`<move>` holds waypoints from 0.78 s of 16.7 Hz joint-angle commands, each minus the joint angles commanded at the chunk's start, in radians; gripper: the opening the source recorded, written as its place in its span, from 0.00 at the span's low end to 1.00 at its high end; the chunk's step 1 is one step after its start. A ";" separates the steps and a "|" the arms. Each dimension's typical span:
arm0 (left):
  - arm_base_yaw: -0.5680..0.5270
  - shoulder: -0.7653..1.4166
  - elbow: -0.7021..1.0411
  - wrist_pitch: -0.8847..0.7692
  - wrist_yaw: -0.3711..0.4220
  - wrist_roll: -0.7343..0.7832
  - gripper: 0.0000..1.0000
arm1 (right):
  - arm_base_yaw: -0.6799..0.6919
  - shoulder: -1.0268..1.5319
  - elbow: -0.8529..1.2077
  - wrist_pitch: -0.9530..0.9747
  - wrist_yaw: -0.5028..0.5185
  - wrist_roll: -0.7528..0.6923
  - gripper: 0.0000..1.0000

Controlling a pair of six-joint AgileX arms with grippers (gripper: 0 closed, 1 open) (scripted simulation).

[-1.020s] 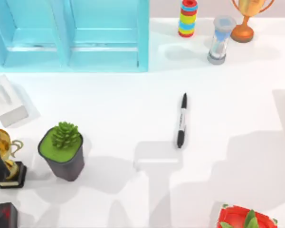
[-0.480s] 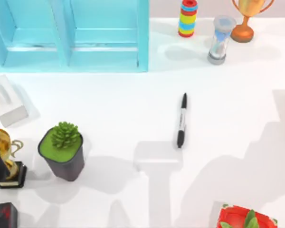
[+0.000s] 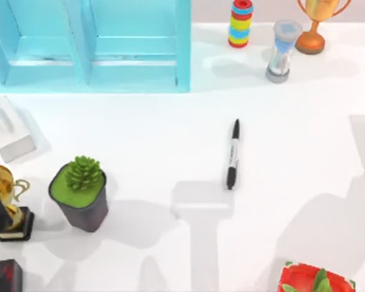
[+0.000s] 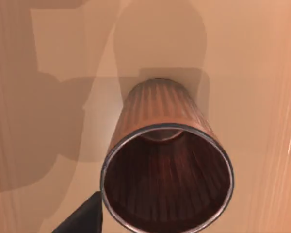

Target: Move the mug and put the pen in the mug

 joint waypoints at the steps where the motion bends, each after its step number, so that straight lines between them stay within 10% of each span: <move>1: 0.000 0.000 0.000 0.000 0.000 0.000 1.00 | 0.000 0.007 -0.037 0.044 0.000 0.000 1.00; 10: 0.000 0.000 0.000 0.000 0.000 0.000 1.00 | -0.001 0.034 -0.156 0.189 0.000 0.000 1.00; 13: 0.000 0.000 0.000 0.000 0.000 0.000 1.00 | -0.001 0.034 -0.156 0.189 0.000 0.000 0.77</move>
